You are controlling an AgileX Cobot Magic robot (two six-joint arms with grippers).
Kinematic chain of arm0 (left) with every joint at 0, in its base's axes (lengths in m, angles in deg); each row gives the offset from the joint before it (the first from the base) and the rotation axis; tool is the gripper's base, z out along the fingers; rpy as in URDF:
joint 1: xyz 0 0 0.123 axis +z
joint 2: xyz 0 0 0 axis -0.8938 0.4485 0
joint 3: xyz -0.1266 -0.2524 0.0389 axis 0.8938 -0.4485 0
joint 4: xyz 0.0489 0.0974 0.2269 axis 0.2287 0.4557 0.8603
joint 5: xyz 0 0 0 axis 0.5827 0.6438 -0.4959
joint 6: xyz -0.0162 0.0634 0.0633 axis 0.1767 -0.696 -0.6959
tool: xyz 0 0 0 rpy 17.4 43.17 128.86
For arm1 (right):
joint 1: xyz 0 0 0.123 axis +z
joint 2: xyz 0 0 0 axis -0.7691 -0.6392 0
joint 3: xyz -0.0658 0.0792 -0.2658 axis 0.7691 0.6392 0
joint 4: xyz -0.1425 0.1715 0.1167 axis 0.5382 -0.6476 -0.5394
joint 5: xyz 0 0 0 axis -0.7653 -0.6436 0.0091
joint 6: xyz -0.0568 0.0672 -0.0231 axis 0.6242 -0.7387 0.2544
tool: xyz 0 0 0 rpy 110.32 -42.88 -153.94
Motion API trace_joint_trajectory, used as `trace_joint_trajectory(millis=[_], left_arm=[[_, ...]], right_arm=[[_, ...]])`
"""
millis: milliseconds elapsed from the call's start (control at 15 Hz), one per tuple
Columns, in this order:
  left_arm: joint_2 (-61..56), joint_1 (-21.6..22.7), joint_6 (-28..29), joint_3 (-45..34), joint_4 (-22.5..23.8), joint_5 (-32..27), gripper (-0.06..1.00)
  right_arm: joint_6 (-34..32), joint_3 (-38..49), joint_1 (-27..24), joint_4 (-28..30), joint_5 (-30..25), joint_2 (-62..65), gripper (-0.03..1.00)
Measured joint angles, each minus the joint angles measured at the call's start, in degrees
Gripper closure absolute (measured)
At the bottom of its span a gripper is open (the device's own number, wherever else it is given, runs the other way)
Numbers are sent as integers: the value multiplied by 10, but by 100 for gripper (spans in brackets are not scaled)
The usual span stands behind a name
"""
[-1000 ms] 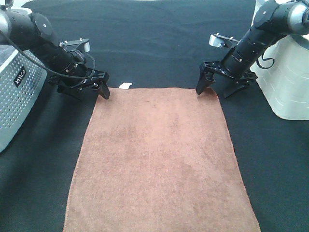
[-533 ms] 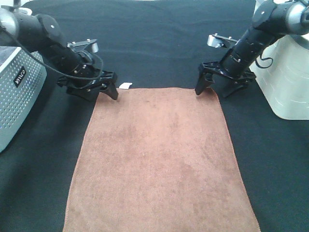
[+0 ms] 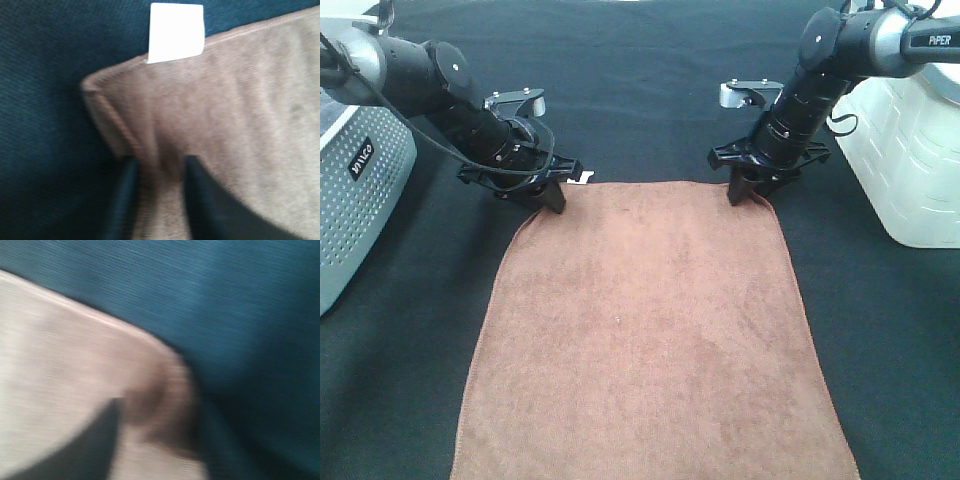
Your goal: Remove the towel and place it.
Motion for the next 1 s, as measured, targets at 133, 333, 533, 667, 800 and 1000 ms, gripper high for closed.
trace_joint_trajectory(millis=[133, 333, 533, 667, 800, 1000], left_arm=[[1, 0, -3, -1, 5, 7, 93], [1, 0, -3, -1, 19, 19, 94], [1, 0, -13, -1, 29, 37, 94], [1, 0, -13, -1, 29, 46, 94], [1, 0, -13, -1, 29, 70, 94], [-6, -2, -13, -1, 30, 119, 94]], right_arm=[[-2, 0, -1, 7, 0, 0, 85], [-2, 0, -1, 7, 1, -1, 96], [-2, -2, -1, 6, 21, -1, 96], [-2, -15, -1, 6, 26, -1, 96], [-2, -55, -1, 3, 32, 0, 96], [-1, -111, -1, 4, 50, 0, 96]])
